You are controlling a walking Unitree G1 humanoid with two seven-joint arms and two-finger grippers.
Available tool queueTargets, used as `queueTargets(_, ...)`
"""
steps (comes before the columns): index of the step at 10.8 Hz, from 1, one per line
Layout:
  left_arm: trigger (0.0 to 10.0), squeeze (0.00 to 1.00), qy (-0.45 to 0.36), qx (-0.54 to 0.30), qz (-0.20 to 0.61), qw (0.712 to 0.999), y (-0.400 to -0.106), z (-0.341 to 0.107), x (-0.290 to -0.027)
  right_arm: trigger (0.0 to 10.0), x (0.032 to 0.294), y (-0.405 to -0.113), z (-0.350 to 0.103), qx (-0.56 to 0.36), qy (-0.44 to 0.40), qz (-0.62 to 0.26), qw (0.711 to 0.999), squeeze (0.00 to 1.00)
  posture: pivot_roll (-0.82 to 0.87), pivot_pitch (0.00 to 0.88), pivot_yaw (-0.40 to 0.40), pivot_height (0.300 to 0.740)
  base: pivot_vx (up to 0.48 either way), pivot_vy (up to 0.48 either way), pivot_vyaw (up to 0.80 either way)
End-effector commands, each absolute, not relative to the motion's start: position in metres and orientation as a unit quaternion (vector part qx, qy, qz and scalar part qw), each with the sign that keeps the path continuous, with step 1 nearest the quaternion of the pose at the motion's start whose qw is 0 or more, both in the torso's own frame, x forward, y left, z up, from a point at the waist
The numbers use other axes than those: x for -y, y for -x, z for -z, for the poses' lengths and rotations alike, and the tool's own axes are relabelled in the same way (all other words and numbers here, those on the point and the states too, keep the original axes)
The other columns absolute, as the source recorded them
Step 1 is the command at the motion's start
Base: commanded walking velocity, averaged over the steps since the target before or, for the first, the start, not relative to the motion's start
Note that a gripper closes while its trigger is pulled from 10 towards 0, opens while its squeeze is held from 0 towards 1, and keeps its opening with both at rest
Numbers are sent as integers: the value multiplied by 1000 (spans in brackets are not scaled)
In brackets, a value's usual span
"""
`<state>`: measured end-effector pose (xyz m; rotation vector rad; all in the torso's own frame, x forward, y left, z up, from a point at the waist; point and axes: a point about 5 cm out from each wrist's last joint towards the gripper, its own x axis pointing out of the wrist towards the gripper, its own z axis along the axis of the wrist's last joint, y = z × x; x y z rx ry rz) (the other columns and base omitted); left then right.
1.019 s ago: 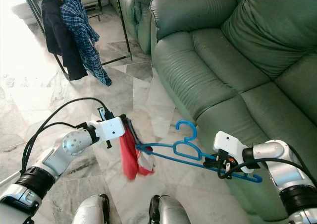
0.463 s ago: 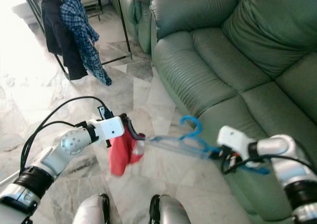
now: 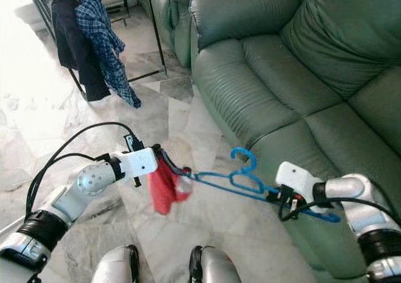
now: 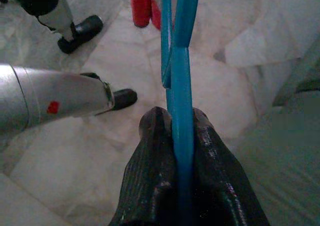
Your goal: Hang hanger
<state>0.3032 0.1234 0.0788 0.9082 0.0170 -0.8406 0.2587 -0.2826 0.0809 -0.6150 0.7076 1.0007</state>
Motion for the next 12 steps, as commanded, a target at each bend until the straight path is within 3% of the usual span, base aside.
queueTargets(1,10000,0,-422,0,407,810,-300,-80,-118,10000,282,-261,-82,-316,291,-458,778,0,-55,190,-62,740,0,0,0)
queueTargets(4,10000,0,-421,-3,411,809,-297,-76,-117,10000,275,-272,-89,-267,304,-447,798,0,-55,190,-61,740,0,0,0)
queueTargets(7,10000,0,-421,-3,411,809,-298,-77,-117,10000,277,-256,-81,-309,272,-482,773,0,-55,190,-61,740,0,0,0)
queueTargets(12,10000,0,-422,-3,411,808,-298,-78,-118,10000,278,-254,-79,-318,267,-488,768,0,-55,189,-62,740,0,0,0)
